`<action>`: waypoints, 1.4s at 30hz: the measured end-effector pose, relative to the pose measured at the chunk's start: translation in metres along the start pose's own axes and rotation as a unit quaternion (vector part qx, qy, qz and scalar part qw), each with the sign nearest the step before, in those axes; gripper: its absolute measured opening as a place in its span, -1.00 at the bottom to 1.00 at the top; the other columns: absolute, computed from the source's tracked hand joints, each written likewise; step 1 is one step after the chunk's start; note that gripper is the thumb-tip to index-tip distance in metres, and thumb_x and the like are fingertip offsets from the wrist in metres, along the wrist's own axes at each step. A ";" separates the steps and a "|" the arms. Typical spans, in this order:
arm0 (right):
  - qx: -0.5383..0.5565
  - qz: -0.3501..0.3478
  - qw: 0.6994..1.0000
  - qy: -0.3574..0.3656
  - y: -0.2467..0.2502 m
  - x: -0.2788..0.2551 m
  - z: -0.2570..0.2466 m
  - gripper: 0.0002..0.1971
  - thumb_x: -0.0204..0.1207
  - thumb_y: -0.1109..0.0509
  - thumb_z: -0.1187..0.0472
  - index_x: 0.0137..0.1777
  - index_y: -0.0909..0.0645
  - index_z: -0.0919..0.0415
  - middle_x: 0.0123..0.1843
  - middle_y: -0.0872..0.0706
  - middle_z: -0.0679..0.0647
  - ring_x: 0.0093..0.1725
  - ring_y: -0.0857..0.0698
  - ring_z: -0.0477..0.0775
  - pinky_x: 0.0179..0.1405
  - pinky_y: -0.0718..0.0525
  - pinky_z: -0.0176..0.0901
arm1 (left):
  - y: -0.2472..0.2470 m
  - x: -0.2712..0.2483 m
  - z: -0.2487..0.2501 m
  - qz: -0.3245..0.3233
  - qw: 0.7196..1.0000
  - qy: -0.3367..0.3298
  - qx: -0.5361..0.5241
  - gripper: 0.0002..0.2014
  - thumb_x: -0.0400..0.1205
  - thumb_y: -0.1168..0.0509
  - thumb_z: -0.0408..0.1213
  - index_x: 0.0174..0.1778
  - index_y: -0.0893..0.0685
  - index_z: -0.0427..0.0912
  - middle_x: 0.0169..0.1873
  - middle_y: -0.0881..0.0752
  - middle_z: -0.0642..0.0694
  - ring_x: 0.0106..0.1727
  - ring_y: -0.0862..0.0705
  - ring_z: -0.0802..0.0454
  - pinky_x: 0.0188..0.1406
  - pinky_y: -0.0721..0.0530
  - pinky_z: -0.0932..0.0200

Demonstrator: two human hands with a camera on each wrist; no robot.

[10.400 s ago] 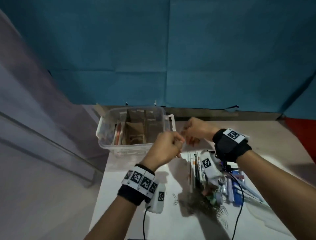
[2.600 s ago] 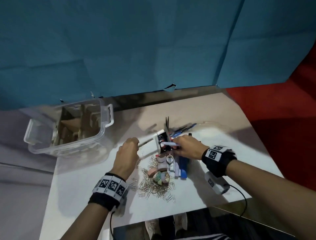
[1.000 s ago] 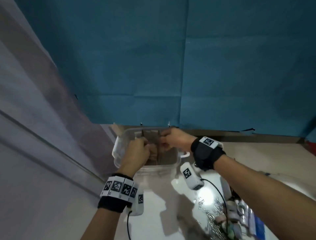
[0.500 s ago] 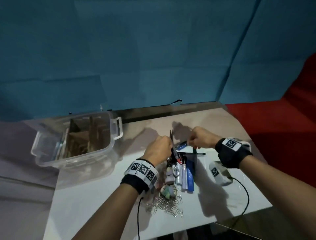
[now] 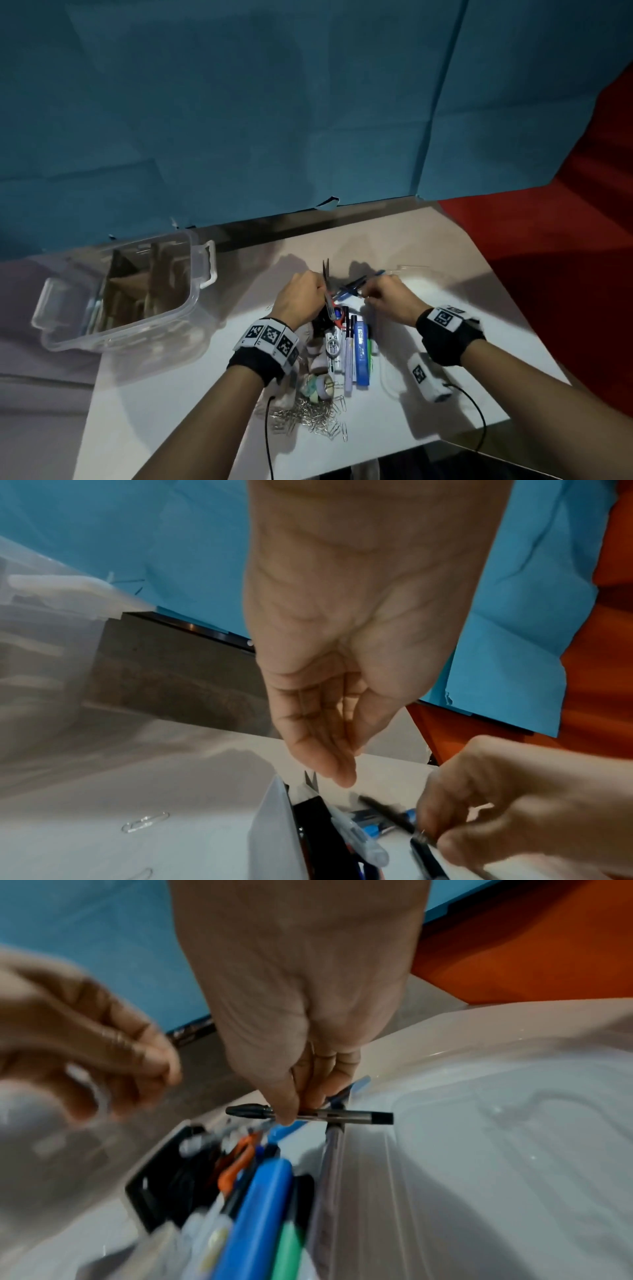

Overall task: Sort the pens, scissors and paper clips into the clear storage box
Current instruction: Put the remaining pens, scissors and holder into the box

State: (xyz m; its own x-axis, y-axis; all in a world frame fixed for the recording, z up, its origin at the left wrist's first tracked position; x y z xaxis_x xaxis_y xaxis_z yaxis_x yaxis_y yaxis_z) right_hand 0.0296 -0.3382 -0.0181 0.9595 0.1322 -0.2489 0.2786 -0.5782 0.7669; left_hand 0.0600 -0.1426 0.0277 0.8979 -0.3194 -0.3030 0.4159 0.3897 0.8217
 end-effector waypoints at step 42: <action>0.477 -0.049 0.870 -0.113 0.027 0.029 -0.072 -0.78 0.72 -0.29 0.10 0.04 -0.61 0.27 -0.27 -0.74 0.13 -0.39 -0.64 0.04 -0.45 -0.63 -0.19 | 0.076 0.009 -0.039 -0.021 0.968 0.034 -0.248 -0.83 0.70 -0.39 -0.19 -0.03 -0.81 -0.22 -0.08 -0.84 -0.21 -0.04 -0.76 -0.06 0.04 -0.65 0.01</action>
State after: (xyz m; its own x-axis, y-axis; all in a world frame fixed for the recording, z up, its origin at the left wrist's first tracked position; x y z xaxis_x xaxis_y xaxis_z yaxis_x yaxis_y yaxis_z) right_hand 0.0680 -0.2922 0.0379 0.8703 0.1190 -0.4779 0.0925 -0.9926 -0.0788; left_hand 0.1054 -0.0824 0.0690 0.8792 -0.2932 -0.3756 0.4551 0.7501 0.4797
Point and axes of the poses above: each hand's wrist, its own x-axis towards the middle knuckle, its own y-axis out of the back of the hand, z = x × y, the point moved 2 cm from there along x, towards the middle knuckle
